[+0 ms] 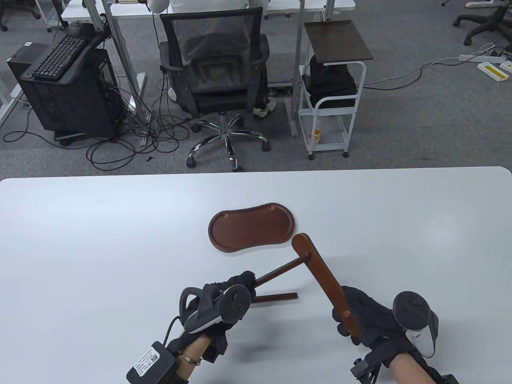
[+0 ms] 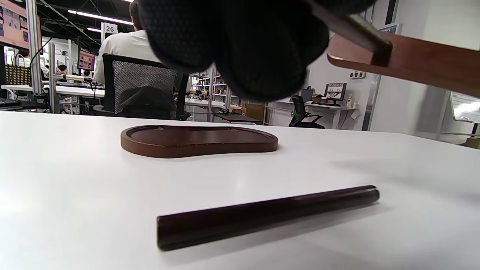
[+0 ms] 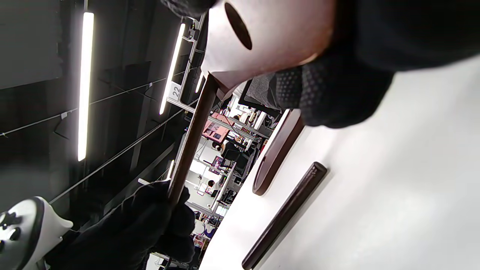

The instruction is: Fit key rack parts together into a complete key rack

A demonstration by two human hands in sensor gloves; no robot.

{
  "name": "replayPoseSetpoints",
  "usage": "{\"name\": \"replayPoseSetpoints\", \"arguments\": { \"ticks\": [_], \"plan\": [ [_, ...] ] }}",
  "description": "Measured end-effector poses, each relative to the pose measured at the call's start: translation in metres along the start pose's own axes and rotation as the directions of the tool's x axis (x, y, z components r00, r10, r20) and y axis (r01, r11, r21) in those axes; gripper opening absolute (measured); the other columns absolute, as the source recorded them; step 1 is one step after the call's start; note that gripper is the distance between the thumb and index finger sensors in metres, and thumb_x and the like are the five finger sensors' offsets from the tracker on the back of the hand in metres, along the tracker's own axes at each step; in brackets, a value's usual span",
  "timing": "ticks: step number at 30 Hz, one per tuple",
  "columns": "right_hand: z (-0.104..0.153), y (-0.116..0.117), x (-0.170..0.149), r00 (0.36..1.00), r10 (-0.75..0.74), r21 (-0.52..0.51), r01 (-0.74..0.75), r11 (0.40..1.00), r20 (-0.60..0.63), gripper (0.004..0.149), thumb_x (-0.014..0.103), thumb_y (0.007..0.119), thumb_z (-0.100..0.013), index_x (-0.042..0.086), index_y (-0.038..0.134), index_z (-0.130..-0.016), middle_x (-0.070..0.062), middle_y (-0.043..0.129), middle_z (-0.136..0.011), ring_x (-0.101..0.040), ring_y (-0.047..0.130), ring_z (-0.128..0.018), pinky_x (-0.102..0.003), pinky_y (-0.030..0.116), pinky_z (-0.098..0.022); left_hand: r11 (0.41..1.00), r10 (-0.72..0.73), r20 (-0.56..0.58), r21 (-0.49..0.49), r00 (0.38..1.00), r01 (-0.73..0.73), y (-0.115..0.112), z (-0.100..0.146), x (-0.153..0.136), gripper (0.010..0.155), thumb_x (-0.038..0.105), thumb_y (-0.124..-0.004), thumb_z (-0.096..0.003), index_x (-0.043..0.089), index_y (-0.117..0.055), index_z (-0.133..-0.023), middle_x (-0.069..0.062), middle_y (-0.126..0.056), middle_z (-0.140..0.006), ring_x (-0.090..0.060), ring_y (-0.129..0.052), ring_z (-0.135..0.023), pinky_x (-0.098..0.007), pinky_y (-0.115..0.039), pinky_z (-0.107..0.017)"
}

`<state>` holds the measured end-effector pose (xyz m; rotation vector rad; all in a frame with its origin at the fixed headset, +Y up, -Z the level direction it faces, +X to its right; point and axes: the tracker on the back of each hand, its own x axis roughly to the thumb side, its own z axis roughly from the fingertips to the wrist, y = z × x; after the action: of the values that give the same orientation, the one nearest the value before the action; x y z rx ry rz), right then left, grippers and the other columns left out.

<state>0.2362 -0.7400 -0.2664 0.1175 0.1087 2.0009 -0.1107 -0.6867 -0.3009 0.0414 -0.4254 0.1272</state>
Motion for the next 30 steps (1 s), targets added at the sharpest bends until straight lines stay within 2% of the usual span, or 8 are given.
{"name": "replayPoseSetpoints", "arguments": {
  "ticks": [5, 11, 14, 18, 24, 30],
  "plan": [
    [0.000, 0.004, 0.001, 0.998, 0.054, 0.070, -0.055, 0.996, 0.013, 0.063, 0.048, 0.059, -0.058, 0.012, 0.056, -0.110, -0.026, 0.089, -0.077, -0.040, 0.097, -0.040, -0.040, 0.086, -0.017, 0.999, 0.027, 0.016, 0.038, 1.000, -0.028, 0.003, 0.002, 0.003, 0.052, 0.044, -0.061, -0.0567, 0.023, -0.060, -0.104, 0.007, -0.092, -0.076, -0.004, -0.099, -0.052, -0.036, -0.085, -0.054],
    [-0.001, 0.006, 0.001, 0.998, 0.056, 0.136, -0.058, 0.989, 0.016, 0.067, 0.051, 0.062, -0.057, 0.019, 0.045, -0.114, -0.026, 0.083, -0.082, -0.041, 0.092, -0.043, -0.038, 0.084, -0.019, 0.996, 0.078, 0.019, 0.049, 0.997, -0.079, 0.005, 0.002, 0.001, 0.052, 0.045, -0.060, -0.0566, 0.023, -0.061, -0.104, 0.008, -0.092, -0.073, -0.003, -0.098, -0.050, -0.035, -0.085, -0.053],
    [-0.001, 0.008, 0.003, 0.993, 0.118, 0.185, -0.121, 0.975, 0.027, 0.069, 0.051, 0.061, -0.058, 0.021, 0.039, -0.115, -0.025, 0.081, -0.084, -0.038, 0.092, -0.042, -0.034, 0.083, -0.016, 0.995, 0.088, 0.029, 0.044, 0.996, -0.090, 0.005, 0.002, 0.001, 0.052, 0.045, -0.060, -0.0566, 0.023, -0.061, -0.104, 0.009, -0.092, -0.070, -0.002, -0.097, -0.048, -0.034, -0.085, -0.053],
    [0.000, 0.012, 0.008, 0.979, 0.187, 0.150, -0.198, 0.969, 0.080, 0.067, 0.047, 0.062, -0.058, 0.018, 0.039, -0.115, -0.026, 0.080, -0.082, -0.038, 0.093, -0.038, -0.033, 0.081, -0.012, 0.994, 0.096, 0.034, 0.045, 0.995, -0.098, 0.005, 0.002, 0.002, 0.053, 0.045, -0.059, -0.0567, 0.022, -0.062, -0.104, 0.010, -0.092, -0.067, 0.000, -0.096, -0.044, -0.034, -0.086, -0.052],
    [0.004, 0.021, 0.016, 0.913, 0.376, 0.120, -0.396, 0.910, 0.158, 0.067, 0.045, 0.062, -0.058, 0.015, 0.041, -0.114, -0.027, 0.082, -0.081, -0.036, 0.094, -0.035, -0.032, 0.080, -0.009, 0.997, 0.070, 0.061, 0.036, 0.996, -0.073, 0.011, 0.004, 0.010, 0.053, 0.045, -0.060, -0.0568, 0.017, -0.067, -0.101, 0.009, -0.093, -0.061, 0.001, -0.096, -0.036, -0.033, -0.087, -0.047],
    [0.006, 0.028, 0.021, 0.882, 0.427, 0.088, -0.450, 0.889, 0.202, 0.069, 0.047, 0.062, -0.058, 0.009, 0.043, -0.113, -0.028, 0.085, -0.077, -0.035, 0.096, -0.032, -0.031, 0.081, -0.007, 0.997, 0.040, 0.036, 0.061, 0.999, -0.042, 0.015, 0.006, 0.014, 0.052, 0.044, -0.060, -0.0568, 0.015, -0.069, -0.099, 0.008, -0.093, -0.058, 0.001, -0.096, -0.033, -0.033, -0.089, -0.045]
  ]
}}
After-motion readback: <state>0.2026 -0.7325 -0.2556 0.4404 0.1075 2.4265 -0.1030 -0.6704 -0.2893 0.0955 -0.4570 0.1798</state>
